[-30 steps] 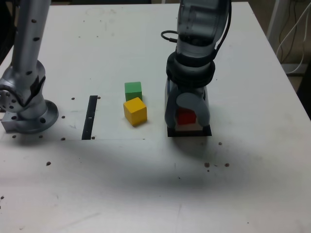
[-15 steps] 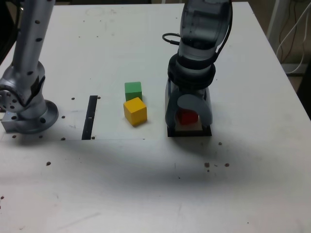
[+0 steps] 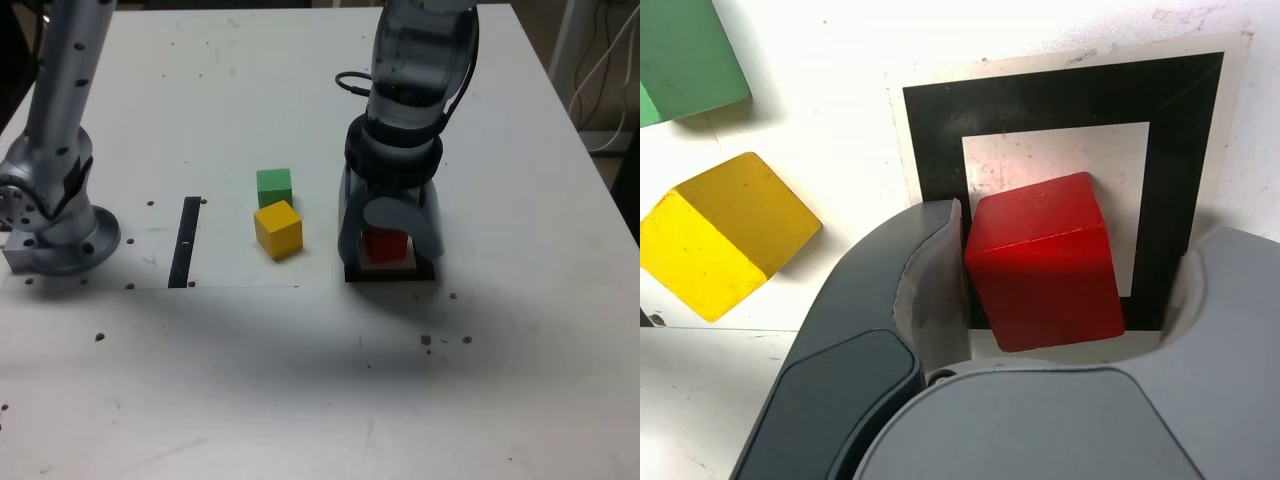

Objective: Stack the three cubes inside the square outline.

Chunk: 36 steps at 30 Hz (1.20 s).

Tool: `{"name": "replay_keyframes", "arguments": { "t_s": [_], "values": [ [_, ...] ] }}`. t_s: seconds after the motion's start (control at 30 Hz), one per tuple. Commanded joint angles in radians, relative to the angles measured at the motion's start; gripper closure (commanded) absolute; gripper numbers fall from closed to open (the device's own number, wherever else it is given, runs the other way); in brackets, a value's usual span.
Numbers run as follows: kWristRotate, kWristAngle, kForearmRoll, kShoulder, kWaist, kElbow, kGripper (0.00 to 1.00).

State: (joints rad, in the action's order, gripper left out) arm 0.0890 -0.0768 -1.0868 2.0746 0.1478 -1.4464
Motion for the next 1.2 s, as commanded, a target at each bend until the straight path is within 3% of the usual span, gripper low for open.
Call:
{"name": "replay_keyframes", "arguments": {
  "t_s": [0.0,0.4,0.77,0.97,1.17],
  "values": [
    [-0.002,-0.001,-0.002,-0.001,-0.002,0.001,0.02],
    [0.012,-0.009,-0.072,-0.152,0.001,0.039,0.00],
    [0.188,0.047,-0.085,-0.317,0.028,0.202,0.00],
    [0.260,0.072,-0.054,-0.340,0.024,0.300,0.01],
    [0.286,0.077,0.043,-0.338,0.001,0.403,0.02]
  ]
}}
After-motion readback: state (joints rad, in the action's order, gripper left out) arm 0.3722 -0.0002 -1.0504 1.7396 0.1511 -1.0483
